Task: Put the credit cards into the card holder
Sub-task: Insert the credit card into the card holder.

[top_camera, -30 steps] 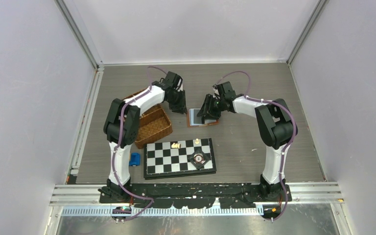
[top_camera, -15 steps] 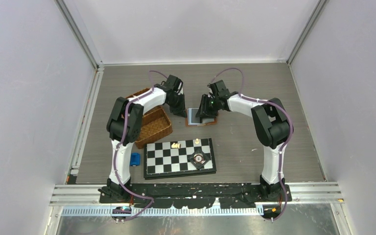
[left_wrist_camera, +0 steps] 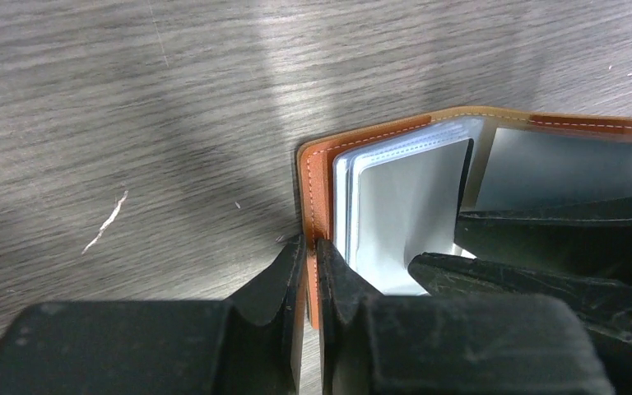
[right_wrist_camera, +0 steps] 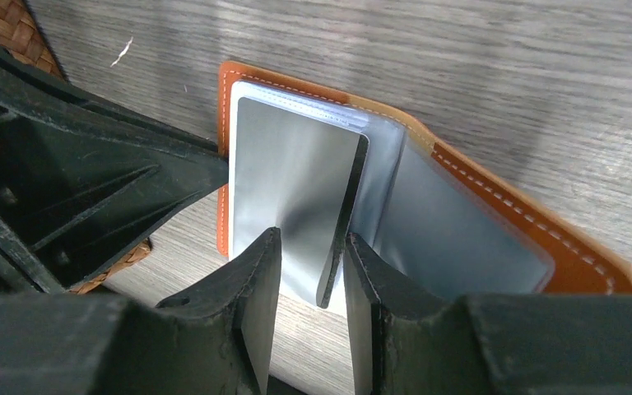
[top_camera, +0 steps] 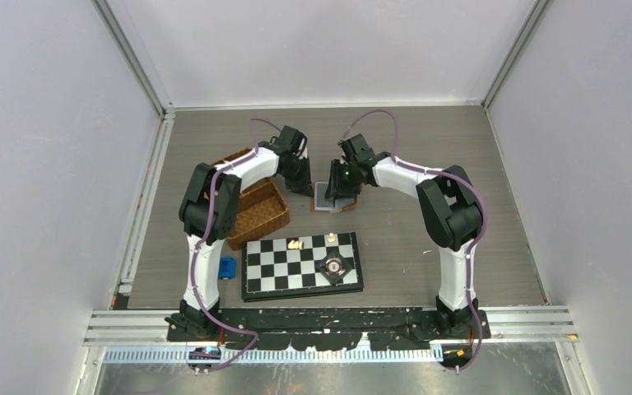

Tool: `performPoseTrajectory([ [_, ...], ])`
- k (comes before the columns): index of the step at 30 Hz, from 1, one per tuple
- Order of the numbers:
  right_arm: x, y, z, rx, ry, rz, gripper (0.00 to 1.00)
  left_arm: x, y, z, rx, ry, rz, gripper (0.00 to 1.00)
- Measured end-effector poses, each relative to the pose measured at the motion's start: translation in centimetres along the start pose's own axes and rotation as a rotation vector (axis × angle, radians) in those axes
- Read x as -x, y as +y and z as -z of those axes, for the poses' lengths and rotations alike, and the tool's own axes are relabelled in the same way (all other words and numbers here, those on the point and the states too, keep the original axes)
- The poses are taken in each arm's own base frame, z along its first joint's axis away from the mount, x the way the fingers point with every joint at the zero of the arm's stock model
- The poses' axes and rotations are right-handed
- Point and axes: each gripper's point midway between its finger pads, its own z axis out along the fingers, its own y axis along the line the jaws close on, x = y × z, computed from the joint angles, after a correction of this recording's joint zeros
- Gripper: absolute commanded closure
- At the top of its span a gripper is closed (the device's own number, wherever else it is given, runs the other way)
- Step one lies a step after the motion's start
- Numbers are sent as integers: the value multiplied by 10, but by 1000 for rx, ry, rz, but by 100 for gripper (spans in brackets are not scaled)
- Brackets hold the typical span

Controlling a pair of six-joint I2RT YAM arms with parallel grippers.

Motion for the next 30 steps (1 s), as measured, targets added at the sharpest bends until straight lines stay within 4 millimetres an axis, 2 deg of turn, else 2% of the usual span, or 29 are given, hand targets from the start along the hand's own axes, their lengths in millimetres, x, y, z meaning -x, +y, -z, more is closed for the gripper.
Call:
performPoseTrajectory([
  [5,-2,1,-1,-15,-2,15,63,0,1,0,0,-2,1,89],
  [12,-3,5,4,-24,-7,36,47,0,1,0,-1,-5,0,89],
  [15,-4,10,18,-35,-10,57,44,0,-1,-1,-6,-8,-5,88],
  [22,19,22,79,-26,-104,72,41,-1,-4,-1,-11,-9,-12,86],
  [26,29,4,108,-46,-155,29,39,-4,-5,0,-15,-5,-13,83],
  [28,26,-11,113,-59,-156,-2,39,-6,-6,1,-19,0,-12,81],
  [30,14,-29,112,-69,-134,-51,39,-9,-6,2,-24,6,-8,79],
])
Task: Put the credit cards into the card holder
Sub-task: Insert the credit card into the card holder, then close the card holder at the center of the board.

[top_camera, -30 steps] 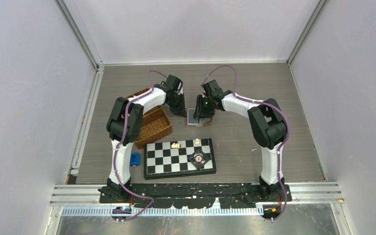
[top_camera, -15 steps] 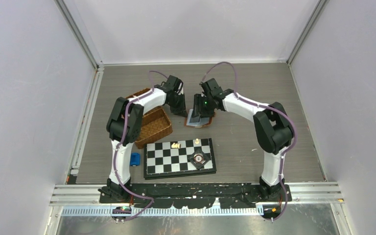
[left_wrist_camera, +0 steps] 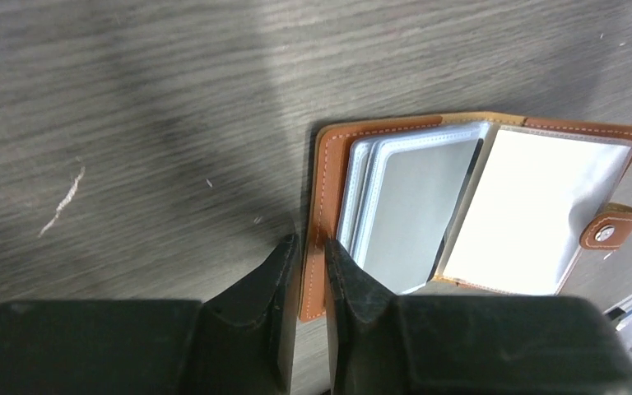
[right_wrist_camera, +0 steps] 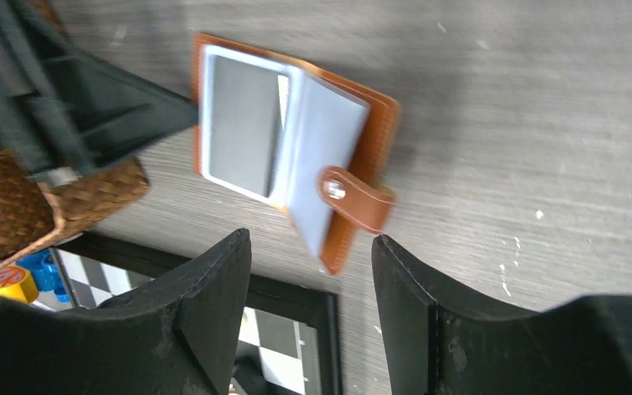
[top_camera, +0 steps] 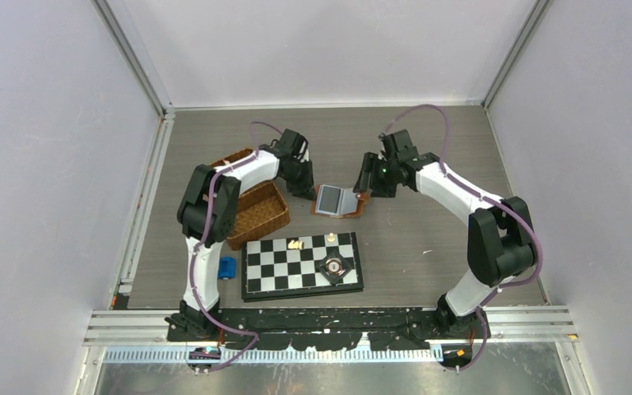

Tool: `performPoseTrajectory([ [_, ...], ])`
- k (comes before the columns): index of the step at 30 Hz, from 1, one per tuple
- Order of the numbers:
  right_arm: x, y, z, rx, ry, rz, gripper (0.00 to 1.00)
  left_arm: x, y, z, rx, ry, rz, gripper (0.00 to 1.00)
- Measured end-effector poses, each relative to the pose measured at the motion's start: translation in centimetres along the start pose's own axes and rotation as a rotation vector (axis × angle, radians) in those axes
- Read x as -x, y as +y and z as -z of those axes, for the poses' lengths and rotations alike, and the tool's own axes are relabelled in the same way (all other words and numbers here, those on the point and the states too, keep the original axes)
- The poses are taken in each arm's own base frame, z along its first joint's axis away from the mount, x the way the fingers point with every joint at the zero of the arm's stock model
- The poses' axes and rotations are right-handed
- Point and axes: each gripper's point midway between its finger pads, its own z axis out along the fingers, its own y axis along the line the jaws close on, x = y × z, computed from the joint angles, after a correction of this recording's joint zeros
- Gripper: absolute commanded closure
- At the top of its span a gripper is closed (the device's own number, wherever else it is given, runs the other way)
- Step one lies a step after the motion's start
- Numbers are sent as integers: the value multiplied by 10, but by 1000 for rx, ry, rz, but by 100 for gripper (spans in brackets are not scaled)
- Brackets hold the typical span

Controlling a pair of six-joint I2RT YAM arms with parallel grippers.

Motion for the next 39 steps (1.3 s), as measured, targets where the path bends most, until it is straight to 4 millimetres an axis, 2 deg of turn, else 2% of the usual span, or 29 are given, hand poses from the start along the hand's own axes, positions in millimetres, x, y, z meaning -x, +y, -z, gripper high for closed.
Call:
performPoseTrajectory([
  [4,-32,-29,-9,-4,70,-106,38,-5,1,3,-2,9,3,79],
  [8,-58,-30,-18,42,120,-175,37,-9,0,3,-10,18,5,79],
  [10,-59,-25,-20,73,116,-190,37,-10,0,3,-15,21,7,80],
  [16,-42,-6,-23,166,69,-190,37,-14,-5,1,-34,24,22,80],
  [20,-41,5,-25,215,85,-182,37,-21,-20,-2,-61,33,16,81],
  [24,-38,24,-21,261,86,-141,38,-28,-39,-6,-99,38,2,81],
  [27,-38,34,-22,284,89,-118,37,-29,-45,-7,-110,34,-11,78],
  [30,-44,36,-29,283,110,-109,38,-28,-42,-5,-105,27,-10,74],
  [33,-53,33,-39,271,138,-116,37,-28,-29,3,-79,13,2,72],
  [36,-56,33,-46,272,149,-126,37,-28,-15,20,-43,-13,8,71],
  [39,-55,37,-51,296,151,-132,37,-21,-10,38,-24,-56,3,70],
])
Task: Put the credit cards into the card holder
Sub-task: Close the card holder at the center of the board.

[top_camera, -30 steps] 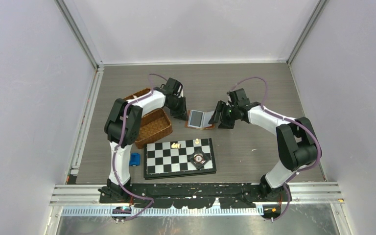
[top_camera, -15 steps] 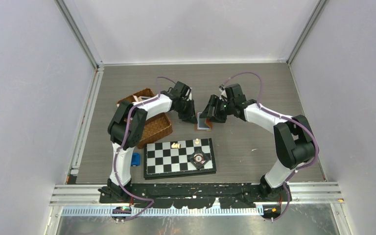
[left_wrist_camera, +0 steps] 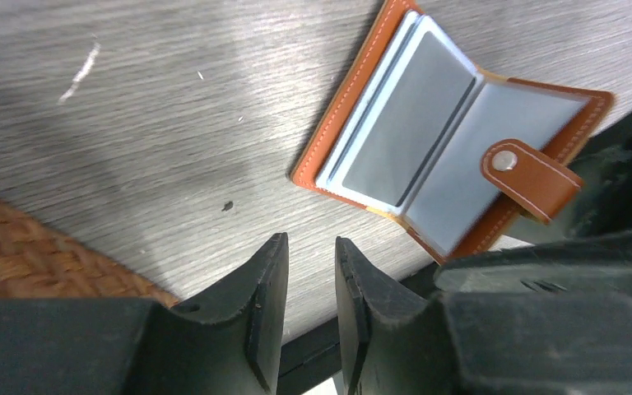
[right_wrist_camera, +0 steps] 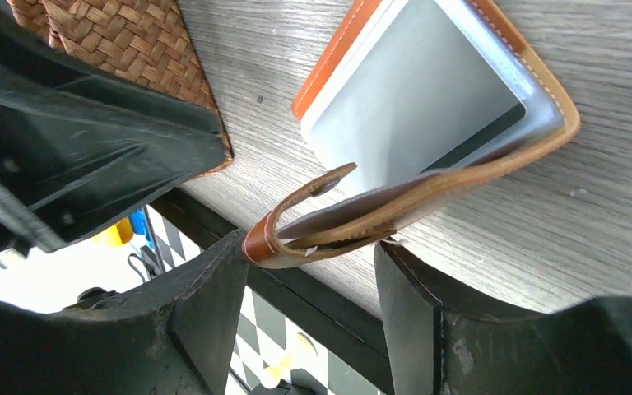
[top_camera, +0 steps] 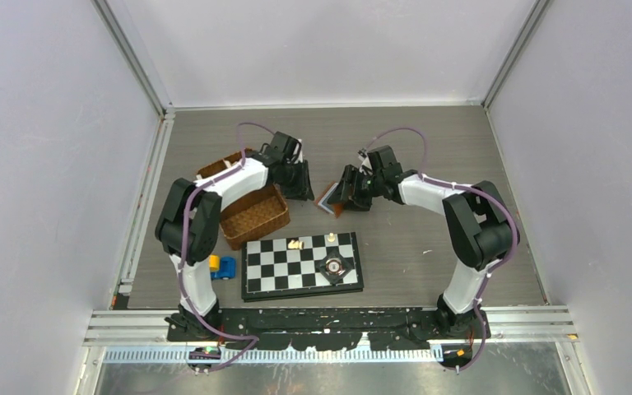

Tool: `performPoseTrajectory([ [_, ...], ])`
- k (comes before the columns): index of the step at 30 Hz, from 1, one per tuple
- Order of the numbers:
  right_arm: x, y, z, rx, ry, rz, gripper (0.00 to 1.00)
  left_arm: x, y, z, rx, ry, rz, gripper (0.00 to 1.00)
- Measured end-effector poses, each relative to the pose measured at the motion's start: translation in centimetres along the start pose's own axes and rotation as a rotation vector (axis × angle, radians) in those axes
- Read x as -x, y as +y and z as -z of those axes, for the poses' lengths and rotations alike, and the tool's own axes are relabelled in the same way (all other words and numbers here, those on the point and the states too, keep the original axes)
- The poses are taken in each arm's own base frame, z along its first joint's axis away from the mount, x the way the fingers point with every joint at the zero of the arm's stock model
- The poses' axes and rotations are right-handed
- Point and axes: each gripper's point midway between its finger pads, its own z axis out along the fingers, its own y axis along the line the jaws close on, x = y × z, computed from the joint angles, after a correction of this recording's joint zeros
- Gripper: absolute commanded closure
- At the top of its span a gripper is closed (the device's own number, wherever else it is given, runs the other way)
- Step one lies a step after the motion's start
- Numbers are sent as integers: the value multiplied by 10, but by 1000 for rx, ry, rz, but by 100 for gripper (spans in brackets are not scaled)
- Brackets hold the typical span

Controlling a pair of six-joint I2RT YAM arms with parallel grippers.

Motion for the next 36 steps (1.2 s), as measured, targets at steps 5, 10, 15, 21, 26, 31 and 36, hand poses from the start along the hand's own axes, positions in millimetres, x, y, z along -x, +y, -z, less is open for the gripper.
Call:
performPoseTrajectory([
  [5,2,7,-1,33,-4,-4,35,15,-6,28,11,-78,-32,68],
  [10,8,16,15,41,-32,16,34,22,-15,49,-2,-118,-43,60],
  [15,35,31,56,70,-147,51,33,36,-36,67,-45,-162,-95,54],
  [21,76,3,94,-5,-308,-5,33,19,-75,66,-134,-153,-265,48],
  [26,71,-41,97,-136,-318,-80,32,-8,-111,55,-193,-128,-422,41],
  [31,57,-64,99,-195,-301,-113,32,-16,-118,25,-161,-93,-497,37],
  [36,52,-69,102,-205,-295,-122,32,-10,-107,-5,-70,-75,-529,39],
])
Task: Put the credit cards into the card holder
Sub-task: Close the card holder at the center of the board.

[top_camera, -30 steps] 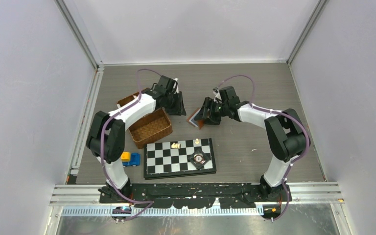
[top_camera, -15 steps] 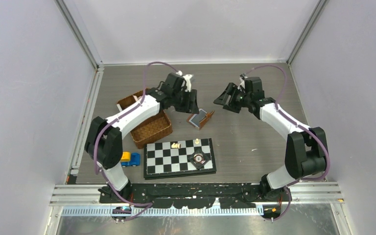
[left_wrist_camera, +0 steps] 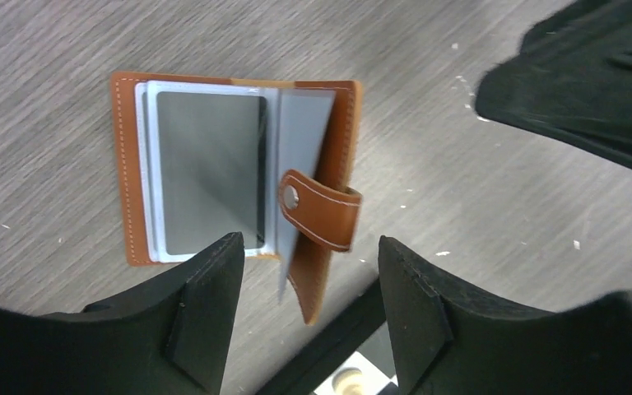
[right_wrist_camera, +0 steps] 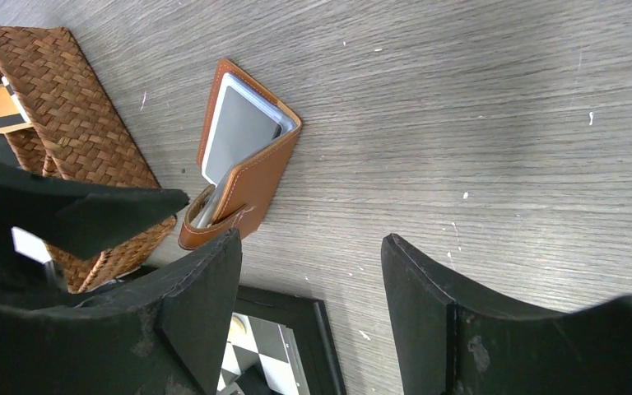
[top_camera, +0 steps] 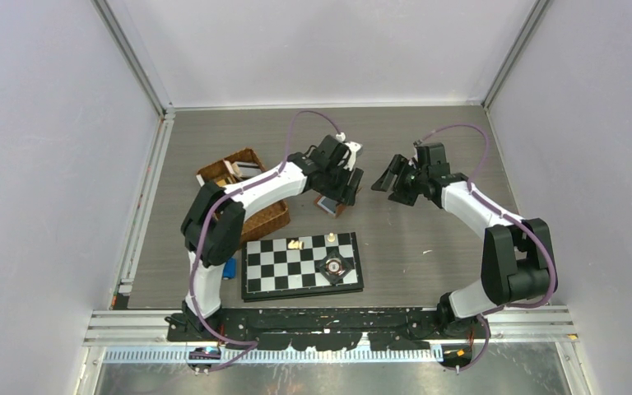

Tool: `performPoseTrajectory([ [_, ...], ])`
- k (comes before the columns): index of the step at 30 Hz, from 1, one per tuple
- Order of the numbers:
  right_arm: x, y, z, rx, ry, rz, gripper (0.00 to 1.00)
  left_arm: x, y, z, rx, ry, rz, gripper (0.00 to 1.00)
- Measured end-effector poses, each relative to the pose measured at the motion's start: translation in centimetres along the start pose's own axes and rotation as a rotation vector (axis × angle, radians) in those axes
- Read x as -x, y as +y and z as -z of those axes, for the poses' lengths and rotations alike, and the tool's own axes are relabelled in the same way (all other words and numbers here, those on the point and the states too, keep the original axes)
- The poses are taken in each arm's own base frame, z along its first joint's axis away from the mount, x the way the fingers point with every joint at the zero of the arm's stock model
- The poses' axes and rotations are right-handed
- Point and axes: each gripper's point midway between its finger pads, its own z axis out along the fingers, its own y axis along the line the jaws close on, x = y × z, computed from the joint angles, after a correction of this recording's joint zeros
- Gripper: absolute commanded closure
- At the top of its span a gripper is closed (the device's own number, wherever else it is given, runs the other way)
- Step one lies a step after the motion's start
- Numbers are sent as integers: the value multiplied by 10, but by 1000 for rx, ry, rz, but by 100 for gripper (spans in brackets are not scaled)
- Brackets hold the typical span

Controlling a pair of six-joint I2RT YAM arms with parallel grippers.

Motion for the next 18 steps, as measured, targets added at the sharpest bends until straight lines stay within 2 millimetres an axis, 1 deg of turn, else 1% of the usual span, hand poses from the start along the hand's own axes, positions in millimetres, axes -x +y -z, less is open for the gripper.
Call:
performPoseTrajectory([
  [1,0,0,0,0,0,0,32,-1,3,-5,19,11,-8,43],
  [3,0,-1,0,0,-1,-1,32,-5,9,-9,51,31,-14,57],
  [5,0,-2,0,-2,0,-2,32,-7,13,-13,73,49,-15,68],
  [8,0,-4,0,-4,-1,-7,32,-6,13,-17,76,60,-14,83],
  [11,1,-10,1,-14,-2,-19,30,-5,8,-20,53,66,0,98],
  [12,3,-13,2,-18,-5,-27,29,-4,6,-21,43,65,3,100],
  [15,13,-26,6,-34,-23,-59,24,1,-2,-25,9,64,25,100],
  [18,18,-40,9,-56,-35,-89,24,5,-11,-27,-33,65,57,100],
])
